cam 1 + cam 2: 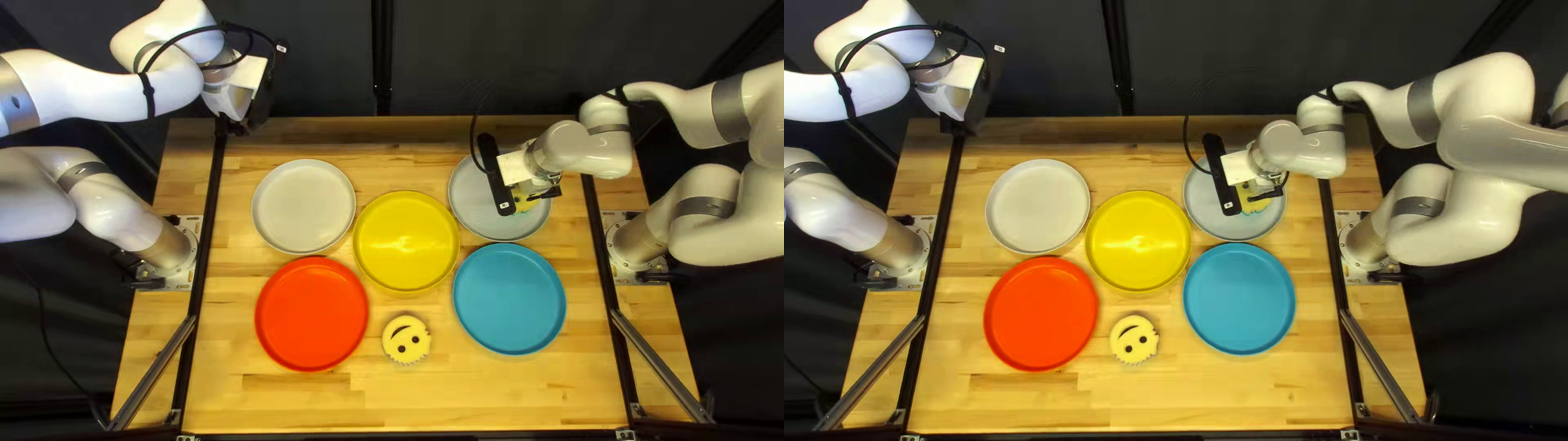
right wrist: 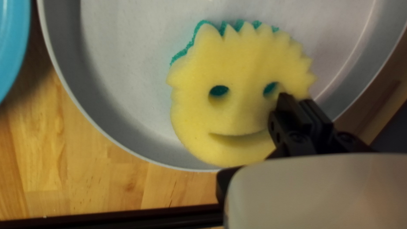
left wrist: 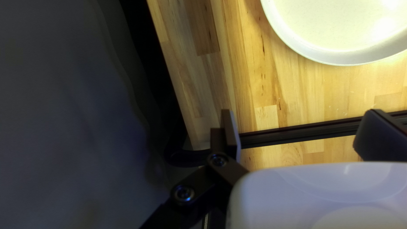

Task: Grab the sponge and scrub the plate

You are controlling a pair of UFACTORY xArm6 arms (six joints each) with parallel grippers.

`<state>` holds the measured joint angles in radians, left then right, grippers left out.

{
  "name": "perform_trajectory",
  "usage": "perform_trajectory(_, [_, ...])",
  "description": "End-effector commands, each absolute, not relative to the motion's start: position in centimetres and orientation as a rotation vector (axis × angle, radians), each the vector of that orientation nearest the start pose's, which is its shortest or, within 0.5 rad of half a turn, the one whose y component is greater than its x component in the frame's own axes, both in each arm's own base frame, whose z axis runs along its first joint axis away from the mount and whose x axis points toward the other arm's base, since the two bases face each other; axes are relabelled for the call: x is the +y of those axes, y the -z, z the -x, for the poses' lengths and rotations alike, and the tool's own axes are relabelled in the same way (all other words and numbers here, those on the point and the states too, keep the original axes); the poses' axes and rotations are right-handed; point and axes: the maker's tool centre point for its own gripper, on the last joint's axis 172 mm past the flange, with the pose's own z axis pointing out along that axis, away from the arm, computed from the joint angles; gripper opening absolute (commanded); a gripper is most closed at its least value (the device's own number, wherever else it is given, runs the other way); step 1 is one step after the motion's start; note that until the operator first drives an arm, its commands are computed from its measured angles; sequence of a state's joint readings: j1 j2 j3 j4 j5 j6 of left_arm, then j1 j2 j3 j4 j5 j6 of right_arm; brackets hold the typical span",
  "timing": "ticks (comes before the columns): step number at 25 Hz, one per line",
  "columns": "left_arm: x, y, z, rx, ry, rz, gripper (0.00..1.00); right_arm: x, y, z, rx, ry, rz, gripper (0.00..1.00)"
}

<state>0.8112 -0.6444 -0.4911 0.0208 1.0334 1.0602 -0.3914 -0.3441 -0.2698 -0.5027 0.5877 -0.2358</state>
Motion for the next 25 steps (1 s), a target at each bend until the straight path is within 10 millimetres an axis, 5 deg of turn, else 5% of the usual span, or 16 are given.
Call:
perform_trajectory(1, [23.3, -19.3, -21.6, 0.393, 0.07, 3.022, 1.0, -15.5, -5.5, -29.4, -0.467, -0.095, 3.386, 0.0])
perform_trajectory(13, [23.3, -19.3, -21.6, 0.393, 0.07, 3.022, 1.0, -17.2, -5.6, -33.4, -0.517, 0.043, 3.371, 0.0])
perform_trajectory(25, [23.3, -19.3, -21.6, 0.393, 0.07, 3.022, 1.0, -18.4, -4.1, -27.5, -0.508, 0.058, 3.353, 0.0])
